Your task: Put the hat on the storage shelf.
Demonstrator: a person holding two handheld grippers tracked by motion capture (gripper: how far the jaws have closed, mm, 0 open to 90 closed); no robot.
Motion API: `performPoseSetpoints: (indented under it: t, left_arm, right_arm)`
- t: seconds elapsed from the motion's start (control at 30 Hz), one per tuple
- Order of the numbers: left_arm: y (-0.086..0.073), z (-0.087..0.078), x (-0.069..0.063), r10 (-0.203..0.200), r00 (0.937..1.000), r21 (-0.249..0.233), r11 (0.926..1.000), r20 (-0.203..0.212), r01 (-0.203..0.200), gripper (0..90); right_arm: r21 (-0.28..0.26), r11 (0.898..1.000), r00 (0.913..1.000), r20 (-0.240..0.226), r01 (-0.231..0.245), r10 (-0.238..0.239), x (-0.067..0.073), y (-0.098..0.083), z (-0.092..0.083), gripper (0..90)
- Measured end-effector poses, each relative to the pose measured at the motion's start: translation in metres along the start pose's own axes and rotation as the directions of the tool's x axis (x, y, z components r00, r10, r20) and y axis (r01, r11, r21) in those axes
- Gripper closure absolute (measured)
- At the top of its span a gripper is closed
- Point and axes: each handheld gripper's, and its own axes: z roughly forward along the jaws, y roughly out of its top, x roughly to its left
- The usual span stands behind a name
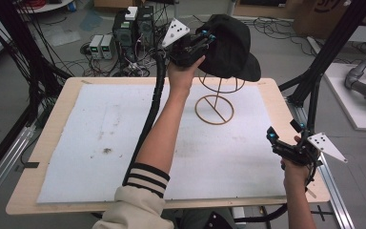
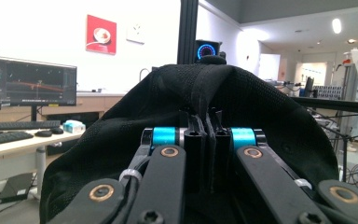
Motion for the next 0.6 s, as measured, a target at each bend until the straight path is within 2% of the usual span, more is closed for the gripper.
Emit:
performPoseSetpoints:
  t: [0.6]
  left_arm:
    - [-0.028,0.016,0.013,-0.019,0.9973,0.083,0.9962,-0.07,0.025,87.2]
  right_arm:
    - [-0.008,1.0,0.9998,-0.017,-0.006,0.006,0.003,0.002,0.0,4.2]
